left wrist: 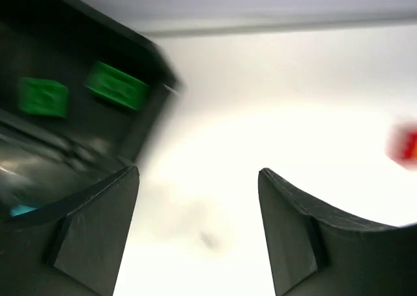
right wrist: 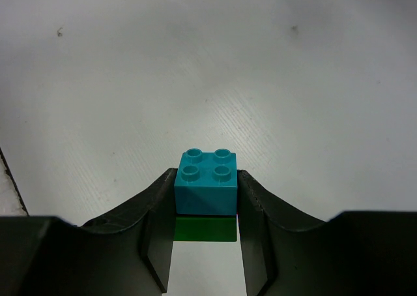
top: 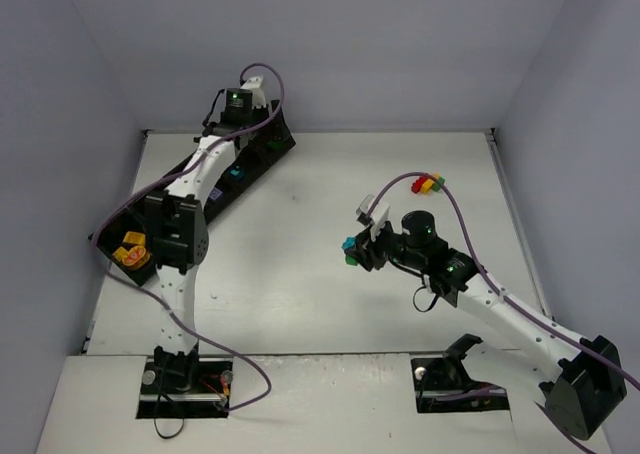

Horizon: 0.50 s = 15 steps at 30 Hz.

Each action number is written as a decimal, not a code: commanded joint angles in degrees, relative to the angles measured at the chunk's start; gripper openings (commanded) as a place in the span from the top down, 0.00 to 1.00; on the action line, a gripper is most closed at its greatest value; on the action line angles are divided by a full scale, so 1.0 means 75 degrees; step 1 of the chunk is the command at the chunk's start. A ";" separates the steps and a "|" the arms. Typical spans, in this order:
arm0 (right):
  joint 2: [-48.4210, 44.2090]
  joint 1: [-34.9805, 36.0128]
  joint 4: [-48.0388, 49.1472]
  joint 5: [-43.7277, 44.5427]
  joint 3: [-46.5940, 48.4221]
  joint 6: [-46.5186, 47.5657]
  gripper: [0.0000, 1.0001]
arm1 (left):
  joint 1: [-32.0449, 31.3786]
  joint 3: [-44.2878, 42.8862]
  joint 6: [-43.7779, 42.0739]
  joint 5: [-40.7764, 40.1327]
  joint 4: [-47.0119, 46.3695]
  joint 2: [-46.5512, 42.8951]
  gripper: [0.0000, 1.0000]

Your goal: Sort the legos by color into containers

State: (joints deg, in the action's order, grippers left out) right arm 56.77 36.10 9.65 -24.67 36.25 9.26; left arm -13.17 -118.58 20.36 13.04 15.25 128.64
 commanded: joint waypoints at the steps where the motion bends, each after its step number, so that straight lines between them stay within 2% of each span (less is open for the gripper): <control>1: 0.0000 0.0039 0.0483 0.0265 0.0627 0.0371 1.00 | -0.0154 0.0585 0.0647 0.2231 0.0275 -0.2146 0.33; 2: 0.0047 0.0027 0.0494 0.0428 0.0697 0.0383 1.00 | -0.0201 0.0983 0.0718 0.2756 0.0241 -0.2477 0.33; 3: 0.0129 0.0039 0.0518 0.0534 0.0826 0.0325 1.00 | -0.0317 0.1915 0.0777 0.2901 -0.0014 -0.2782 0.33; 5: 0.0258 0.0027 0.0658 0.0965 0.0955 0.0138 1.00 | -0.0423 0.2881 0.1081 0.3135 -0.0402 -0.3812 0.33; 6: 0.0351 0.0027 0.0728 0.1084 0.1060 -0.0165 1.00 | -0.0517 0.3767 0.1129 0.3137 -0.0729 -0.4118 0.33; 10: 0.0621 0.0004 0.1406 0.1414 0.1225 -0.1115 1.00 | -0.0880 0.5400 0.1328 0.2914 -0.1317 -0.5745 0.33; 15: 0.1020 0.0027 0.1842 0.1507 0.1389 -0.2427 1.00 | -0.1361 0.6060 0.1141 0.2844 -0.1282 -0.6557 0.33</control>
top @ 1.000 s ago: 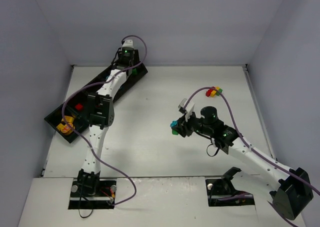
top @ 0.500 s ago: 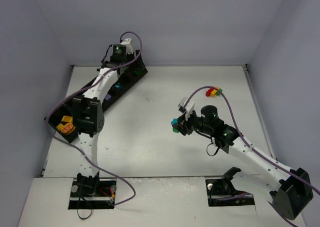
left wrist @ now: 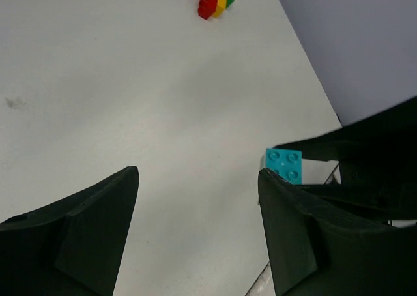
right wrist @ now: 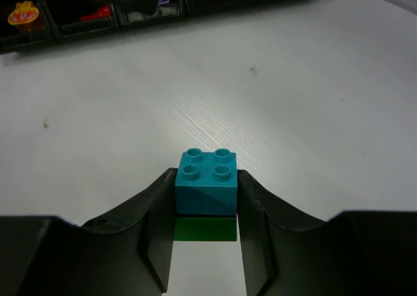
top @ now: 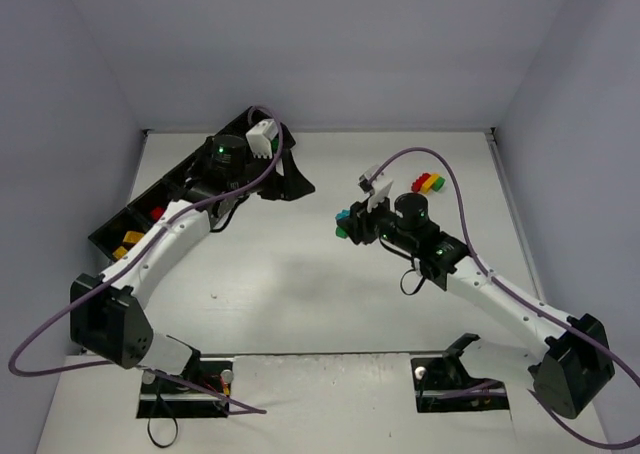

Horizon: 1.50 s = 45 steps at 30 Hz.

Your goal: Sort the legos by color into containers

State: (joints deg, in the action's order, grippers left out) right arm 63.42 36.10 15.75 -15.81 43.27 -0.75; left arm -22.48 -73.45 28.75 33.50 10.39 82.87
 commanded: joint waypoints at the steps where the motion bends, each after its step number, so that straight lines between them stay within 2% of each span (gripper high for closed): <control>1: 0.0169 0.0027 0.1076 0.0548 0.0535 -0.1315 1.00 | -0.0201 0.0275 0.0022 0.0023 -0.0682 -0.0688 0.33; 8: 0.0496 0.0027 0.0925 0.1311 0.1132 -0.3095 1.00 | -0.0541 0.0969 -0.0060 0.0022 -0.1233 -0.1241 0.33; 20: 0.0603 0.0027 0.0385 0.2340 0.1415 -0.4854 1.00 | -0.1244 0.1145 0.0397 -0.0434 -0.2018 -0.1323 0.32; 45: 0.0415 0.0039 0.0607 0.2378 0.1099 -0.5208 1.00 | -0.1749 0.0547 0.0678 -0.0458 -0.2405 -0.0409 0.32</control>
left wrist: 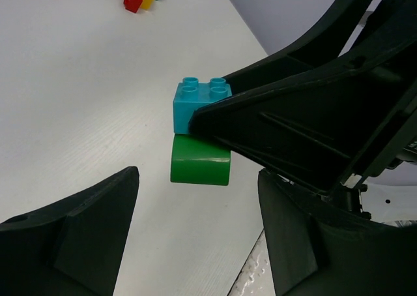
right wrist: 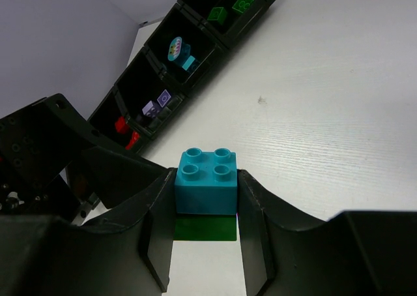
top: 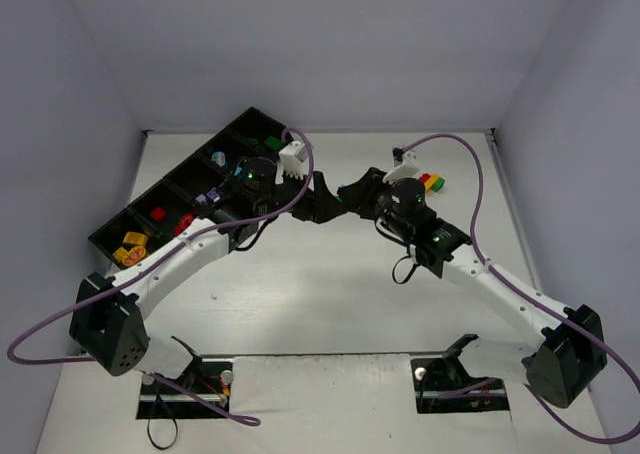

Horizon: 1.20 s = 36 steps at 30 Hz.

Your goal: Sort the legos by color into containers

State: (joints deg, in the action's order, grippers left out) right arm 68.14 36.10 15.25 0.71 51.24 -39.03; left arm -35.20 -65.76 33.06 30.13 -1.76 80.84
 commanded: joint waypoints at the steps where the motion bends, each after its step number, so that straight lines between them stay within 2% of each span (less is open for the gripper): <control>1: -0.0226 0.0039 0.0686 0.0175 0.0023 -0.0117 1.00 | -0.0064 -0.0467 0.0162 -0.0021 -0.0831 -0.0138 0.32; 16: -0.0261 0.0039 0.0990 -0.0024 -0.0246 -0.0632 1.00 | -0.0146 -0.0315 0.0303 -0.0513 -0.1310 -0.0009 0.34; 22: -0.0425 0.0039 0.1330 0.0011 -0.0679 -0.1510 1.00 | -0.0240 -0.0034 0.0572 -0.0830 -0.1991 -0.0079 0.35; 27: -0.0519 0.0039 0.1659 0.0163 -0.0950 -0.2552 1.00 | -0.0381 0.0037 0.0550 -0.0959 -0.2191 -0.0079 0.35; 36: -0.0484 0.0039 0.1600 0.0257 -0.1043 -0.3597 1.00 | -0.0510 0.0096 0.0537 -0.1450 -0.2449 -0.0138 0.37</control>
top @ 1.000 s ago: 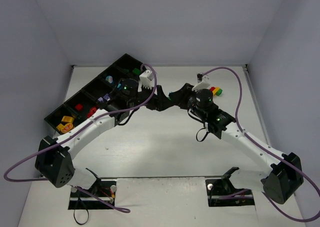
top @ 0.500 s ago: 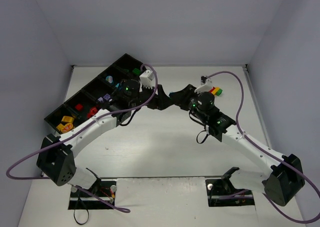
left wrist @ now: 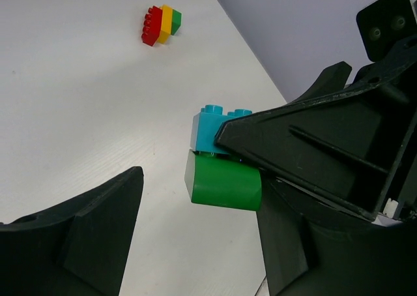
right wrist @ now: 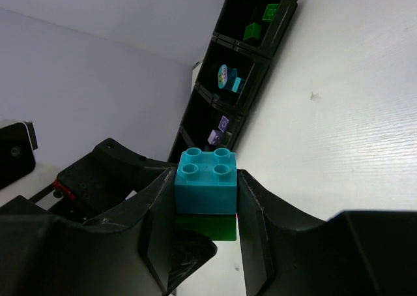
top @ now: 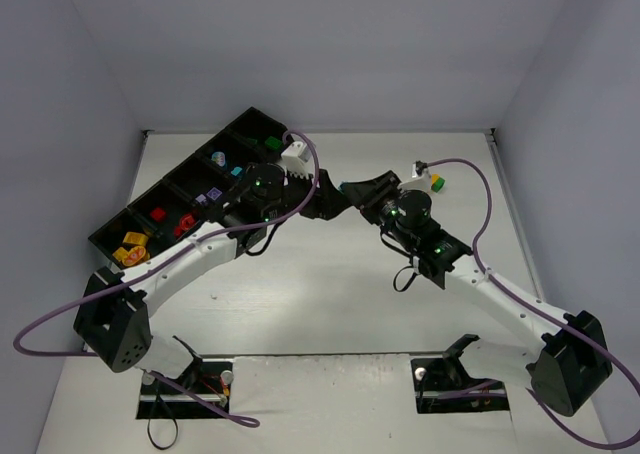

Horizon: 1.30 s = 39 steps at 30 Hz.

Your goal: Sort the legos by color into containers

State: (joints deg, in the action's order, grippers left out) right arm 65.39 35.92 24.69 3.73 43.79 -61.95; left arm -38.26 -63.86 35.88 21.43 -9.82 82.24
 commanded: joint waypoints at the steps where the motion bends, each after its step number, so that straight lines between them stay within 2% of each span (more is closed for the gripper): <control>1: -0.0128 0.0062 0.0341 -0.0157 -0.0061 -0.0668 1.00 | -0.0113 -0.0158 0.0138 -0.0337 -0.1420 -0.0324 0.39; 6: -0.0128 0.0062 0.0341 -0.0204 -0.0120 -0.0880 1.00 | -0.0148 -0.0181 0.0138 -0.0432 -0.1608 -0.0242 0.46; 9: -0.0128 0.0074 0.0353 -0.0216 -0.0155 -0.0997 1.00 | -0.0160 -0.0205 0.0126 -0.0432 -0.1690 -0.0242 0.60; 10: -0.0151 0.0062 0.0341 -0.0216 -0.0202 -0.1044 1.00 | -0.0160 -0.0205 0.0115 -0.0443 -0.1678 -0.0242 0.67; 17: -0.0210 0.0050 0.0329 -0.0040 -0.0448 -0.1501 1.00 | -0.0254 -0.0135 -0.0038 -0.0385 -0.1468 -0.0382 0.89; 25: -0.0421 -0.0113 0.0096 0.0545 -0.0671 -0.1689 1.00 | -0.0301 0.0673 -0.0166 -0.0337 -0.1199 -0.1061 0.92; 30: -0.0538 -0.0640 -0.0034 0.0757 -0.0823 -0.1175 1.00 | -0.0126 0.0815 -0.0634 -0.0993 -0.0310 -0.1496 0.91; 34: -0.0515 -0.1039 -0.0150 0.0523 -0.0671 0.0253 1.00 | 0.0518 0.0008 -0.1080 -0.1112 0.0629 -0.0808 0.91; 36: -0.0503 -0.1086 -0.0326 0.0371 -0.0518 0.1261 1.00 | 0.1150 -0.0367 -0.1116 -0.1018 0.0887 -0.0408 0.91; 39: -0.0550 -0.1086 -0.0397 0.0137 -0.0378 0.2547 1.00 | 0.1887 -0.1560 -0.1337 -0.0900 0.1752 0.0681 0.91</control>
State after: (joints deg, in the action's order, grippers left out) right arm 63.11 27.77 19.88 5.65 37.45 -55.79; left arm -28.56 -68.79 28.91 15.16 -1.61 83.35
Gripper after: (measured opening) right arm 0.341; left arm 0.316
